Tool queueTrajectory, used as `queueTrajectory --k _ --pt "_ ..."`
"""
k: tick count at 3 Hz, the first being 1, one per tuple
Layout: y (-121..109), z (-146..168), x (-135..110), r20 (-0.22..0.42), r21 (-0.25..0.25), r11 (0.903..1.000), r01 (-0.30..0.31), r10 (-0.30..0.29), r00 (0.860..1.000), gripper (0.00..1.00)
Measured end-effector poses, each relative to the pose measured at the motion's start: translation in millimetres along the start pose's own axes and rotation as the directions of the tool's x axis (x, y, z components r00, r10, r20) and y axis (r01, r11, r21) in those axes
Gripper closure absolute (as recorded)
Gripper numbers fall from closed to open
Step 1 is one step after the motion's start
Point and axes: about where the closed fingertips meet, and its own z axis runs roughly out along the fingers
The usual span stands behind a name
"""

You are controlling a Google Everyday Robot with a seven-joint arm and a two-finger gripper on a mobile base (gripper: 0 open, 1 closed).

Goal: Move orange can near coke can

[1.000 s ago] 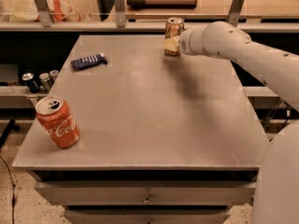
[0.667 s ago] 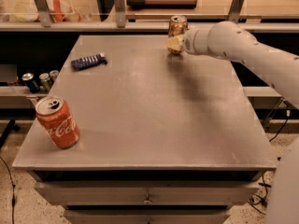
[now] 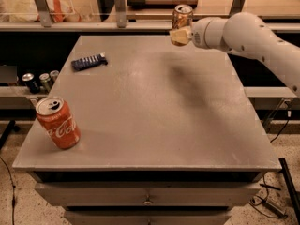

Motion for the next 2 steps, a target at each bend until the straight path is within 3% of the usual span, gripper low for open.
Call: queueTrajectory --k 1,2 --pt "11.1 -16.7 -16.3 0.031 -0.091 0.9935 0.068 -0.065 0.997 1.00" --pt "43.2 -37.3 -34.1 0.055 -0.229 0.9530 0.198 -0.190 0.980 1.00"
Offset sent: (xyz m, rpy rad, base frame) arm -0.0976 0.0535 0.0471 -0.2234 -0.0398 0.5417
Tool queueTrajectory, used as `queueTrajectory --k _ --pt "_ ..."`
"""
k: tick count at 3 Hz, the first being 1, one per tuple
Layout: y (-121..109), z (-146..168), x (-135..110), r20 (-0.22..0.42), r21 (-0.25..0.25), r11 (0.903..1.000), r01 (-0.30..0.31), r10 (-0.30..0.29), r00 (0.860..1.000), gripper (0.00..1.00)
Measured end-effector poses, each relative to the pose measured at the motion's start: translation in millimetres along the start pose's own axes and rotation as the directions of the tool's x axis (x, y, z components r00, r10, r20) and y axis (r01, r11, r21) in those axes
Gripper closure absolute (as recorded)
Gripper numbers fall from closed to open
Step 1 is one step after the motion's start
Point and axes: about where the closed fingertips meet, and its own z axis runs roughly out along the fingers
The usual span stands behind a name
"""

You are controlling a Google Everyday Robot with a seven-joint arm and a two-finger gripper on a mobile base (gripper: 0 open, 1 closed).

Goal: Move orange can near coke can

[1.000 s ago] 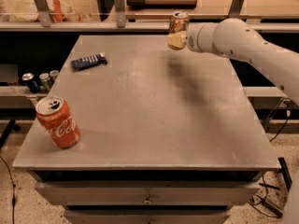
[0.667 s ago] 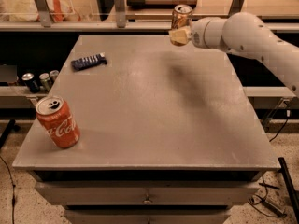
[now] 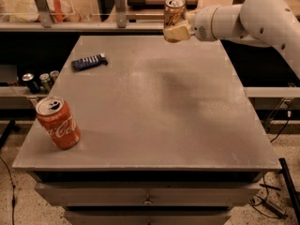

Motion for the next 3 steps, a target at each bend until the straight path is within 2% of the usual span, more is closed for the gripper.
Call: queueTrajectory --k 1,2,3 --pt "35.4 -8.6 -7.2 -0.033 -0.139 0.9863 0.088 -0.093 0.995 1.00" --pt "68.9 -16.6 -6.9 -0.048 -0.288 0.9498 0.123 -0.143 0.989 1.00" --pt "83.6 -20.3 1.0 -0.070 -0.346 0.9309 0.118 -0.151 0.986 1.00"
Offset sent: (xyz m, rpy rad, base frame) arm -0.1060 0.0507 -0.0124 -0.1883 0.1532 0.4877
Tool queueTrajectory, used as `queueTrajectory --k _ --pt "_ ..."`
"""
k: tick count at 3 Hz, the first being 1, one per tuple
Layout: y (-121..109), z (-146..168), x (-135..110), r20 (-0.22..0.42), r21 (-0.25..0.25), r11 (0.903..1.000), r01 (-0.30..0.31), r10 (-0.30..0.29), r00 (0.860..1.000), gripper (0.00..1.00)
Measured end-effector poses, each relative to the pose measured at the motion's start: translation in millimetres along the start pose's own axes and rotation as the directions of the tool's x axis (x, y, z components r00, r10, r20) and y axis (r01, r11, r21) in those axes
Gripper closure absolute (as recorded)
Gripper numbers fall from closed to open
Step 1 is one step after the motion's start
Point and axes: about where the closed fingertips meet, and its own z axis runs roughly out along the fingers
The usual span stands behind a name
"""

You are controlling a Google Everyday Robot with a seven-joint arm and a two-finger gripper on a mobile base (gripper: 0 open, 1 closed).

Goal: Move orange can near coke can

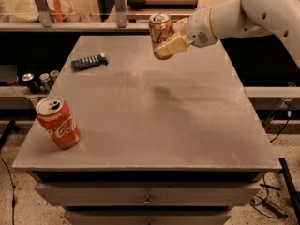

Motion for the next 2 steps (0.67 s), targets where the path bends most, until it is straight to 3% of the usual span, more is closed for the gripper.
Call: queueTrajectory --k 1,2 --pt "0.0 0.1 0.0 0.000 0.000 1.0000 0.000 0.000 1.000 1.00" --pt "13.9 -1.0 -3.9 0.006 -0.035 0.9990 0.028 -0.027 1.000 1.00"
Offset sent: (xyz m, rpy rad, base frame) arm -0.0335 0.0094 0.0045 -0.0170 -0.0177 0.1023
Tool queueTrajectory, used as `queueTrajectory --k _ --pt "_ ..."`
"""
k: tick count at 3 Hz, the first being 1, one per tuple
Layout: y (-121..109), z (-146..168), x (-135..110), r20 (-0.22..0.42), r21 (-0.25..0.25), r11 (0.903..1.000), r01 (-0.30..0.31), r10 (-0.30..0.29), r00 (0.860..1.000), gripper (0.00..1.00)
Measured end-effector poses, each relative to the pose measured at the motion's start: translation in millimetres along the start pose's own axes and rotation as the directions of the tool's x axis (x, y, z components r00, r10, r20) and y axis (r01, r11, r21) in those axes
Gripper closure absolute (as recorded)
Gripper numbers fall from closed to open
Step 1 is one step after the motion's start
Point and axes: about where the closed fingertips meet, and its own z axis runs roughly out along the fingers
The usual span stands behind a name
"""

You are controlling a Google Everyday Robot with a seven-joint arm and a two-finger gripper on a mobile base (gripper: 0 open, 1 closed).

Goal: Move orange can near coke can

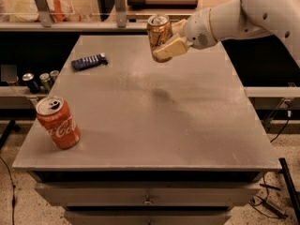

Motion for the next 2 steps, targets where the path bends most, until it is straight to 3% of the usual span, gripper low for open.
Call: queueTrajectory --k 1,2 --pt "36.1 -3.5 -6.8 0.015 -0.064 0.9972 0.039 -0.038 0.999 1.00" --pt "77.1 7.3 -11.1 0.035 -0.165 0.9839 0.067 -0.062 0.997 1.00"
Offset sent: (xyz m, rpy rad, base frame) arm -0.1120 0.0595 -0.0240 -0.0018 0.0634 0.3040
